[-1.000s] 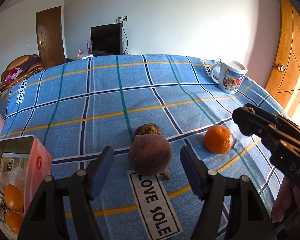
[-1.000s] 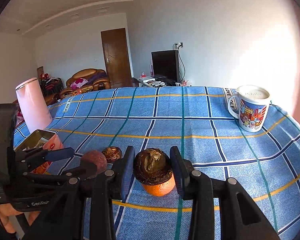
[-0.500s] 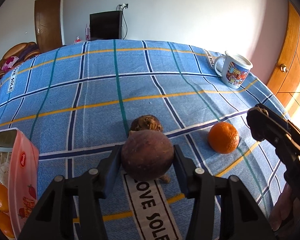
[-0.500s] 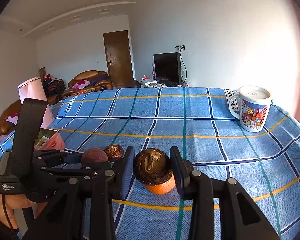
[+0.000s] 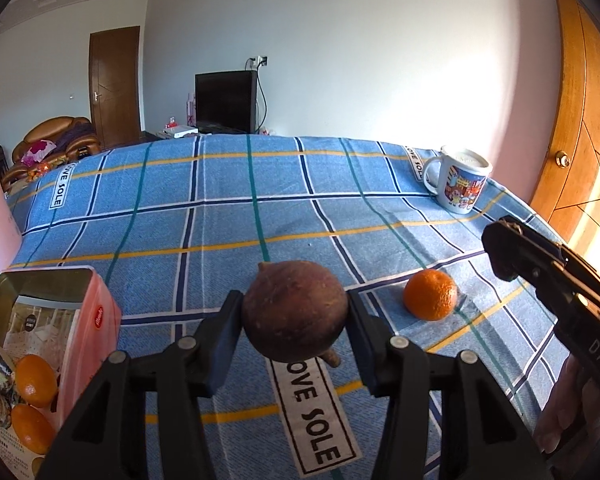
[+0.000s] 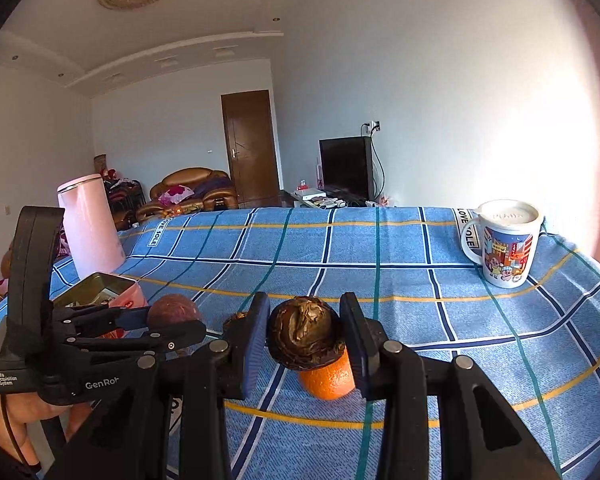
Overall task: Organize fruits
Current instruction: 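Carry both fruits over the pink tin box and open both tools to drop them in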
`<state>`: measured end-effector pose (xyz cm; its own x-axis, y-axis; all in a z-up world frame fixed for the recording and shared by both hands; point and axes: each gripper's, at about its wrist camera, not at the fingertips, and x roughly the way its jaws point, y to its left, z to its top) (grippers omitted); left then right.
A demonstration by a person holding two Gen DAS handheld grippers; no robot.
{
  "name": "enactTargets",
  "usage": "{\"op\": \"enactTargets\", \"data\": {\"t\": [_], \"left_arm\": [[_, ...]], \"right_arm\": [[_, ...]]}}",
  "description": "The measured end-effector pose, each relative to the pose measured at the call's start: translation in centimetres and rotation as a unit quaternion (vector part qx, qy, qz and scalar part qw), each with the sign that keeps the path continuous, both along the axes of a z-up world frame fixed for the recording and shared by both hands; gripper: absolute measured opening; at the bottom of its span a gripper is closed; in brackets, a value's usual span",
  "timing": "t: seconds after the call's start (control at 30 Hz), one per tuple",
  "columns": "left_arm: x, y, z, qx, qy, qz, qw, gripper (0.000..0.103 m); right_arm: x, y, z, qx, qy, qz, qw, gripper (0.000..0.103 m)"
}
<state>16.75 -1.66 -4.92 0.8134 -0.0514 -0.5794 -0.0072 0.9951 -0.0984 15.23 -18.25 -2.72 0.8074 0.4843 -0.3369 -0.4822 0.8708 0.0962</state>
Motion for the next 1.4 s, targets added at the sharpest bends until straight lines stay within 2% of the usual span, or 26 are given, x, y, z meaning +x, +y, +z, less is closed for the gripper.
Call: {"op": "enactTargets", "data": {"t": [0.37,0.67,1.4], "left_arm": [[-2.5,0.1,1.0,0.019,-0.048,0.014,0.9986,0.052],[-4.6,0.4,1.4,0.034,-0.074,0.021,0.9965,0.052],[-7.5,3.7,1.5,0.021,-0.092,0.044,0.9946,0.052]], "right_arm": [[-1.3,-0.1,0.3,0.001,-0.036,0.002,0.999,0.038],[-2.2,0.6,0.5,0.006,-0.046,0.014,0.999,0.038],[-4.0,4.7,0.5,0.001,-0.049,0.055,0.997,0.038]]}}
